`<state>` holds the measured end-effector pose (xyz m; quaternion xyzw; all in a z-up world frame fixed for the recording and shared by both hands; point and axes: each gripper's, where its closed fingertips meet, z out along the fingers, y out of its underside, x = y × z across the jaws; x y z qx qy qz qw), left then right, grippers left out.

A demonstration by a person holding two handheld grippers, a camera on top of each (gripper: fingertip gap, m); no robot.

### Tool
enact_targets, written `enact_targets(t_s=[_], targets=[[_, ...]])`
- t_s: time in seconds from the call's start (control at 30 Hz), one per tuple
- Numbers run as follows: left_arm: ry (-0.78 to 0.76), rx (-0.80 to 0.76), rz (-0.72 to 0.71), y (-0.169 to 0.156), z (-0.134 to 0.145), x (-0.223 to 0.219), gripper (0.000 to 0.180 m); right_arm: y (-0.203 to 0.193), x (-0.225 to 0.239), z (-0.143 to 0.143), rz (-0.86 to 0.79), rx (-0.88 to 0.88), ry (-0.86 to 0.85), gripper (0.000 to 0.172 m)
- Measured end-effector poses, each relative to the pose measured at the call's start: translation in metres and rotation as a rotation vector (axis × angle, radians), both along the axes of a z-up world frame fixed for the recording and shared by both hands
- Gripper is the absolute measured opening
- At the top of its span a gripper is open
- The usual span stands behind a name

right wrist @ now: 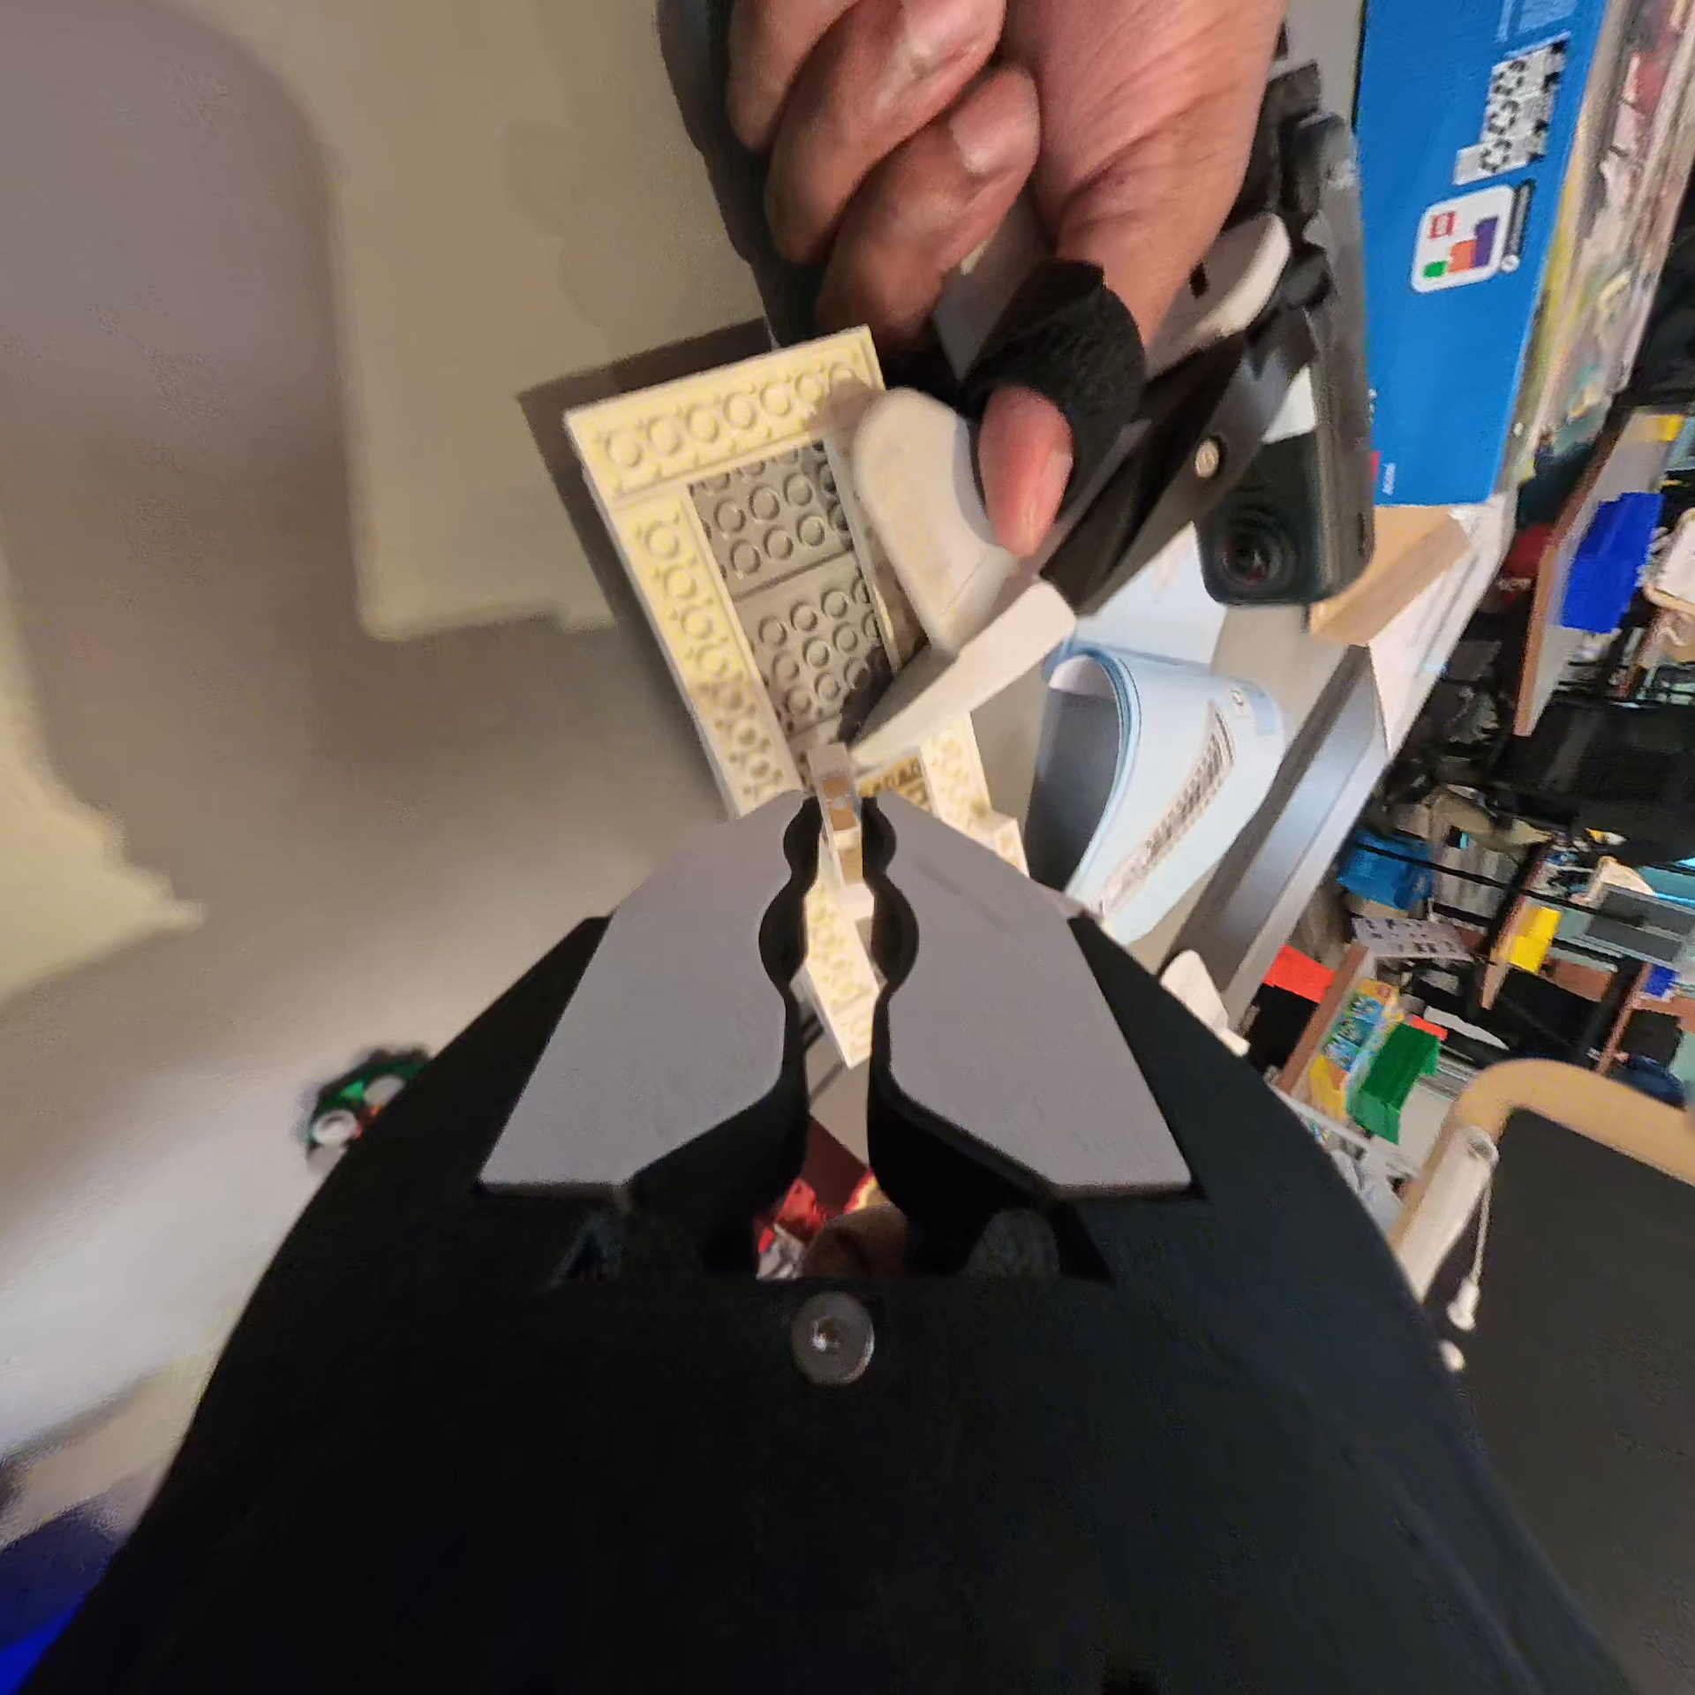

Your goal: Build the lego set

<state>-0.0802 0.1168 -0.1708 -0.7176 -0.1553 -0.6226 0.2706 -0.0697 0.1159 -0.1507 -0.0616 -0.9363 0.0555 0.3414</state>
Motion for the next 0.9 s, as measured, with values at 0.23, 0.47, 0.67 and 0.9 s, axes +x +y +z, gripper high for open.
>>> enact_targets(t_s=[0.23,0.47,0.67,0.9], targets=[[-0.035,0.000,0.001,0.000,0.003,0.001,0.010,0.033,0.006,0.003,-0.054,0.041,0.008,0.008],[-0.050,0.000,-0.002,0.000,0.003,0.001,0.010,0.041,0.003,-0.004,-0.054,0.064,-0.017,0.008],[-0.055,0.000,-0.008,0.000,0.004,0.001,0.010,0.042,0.002,-0.005,-0.032,0.071,-0.040,0.008],[-0.057,0.004,-0.012,0.000,0.004,0.002,0.010,0.040,0.002,-0.004,0.005,0.072,-0.076,0.008]])
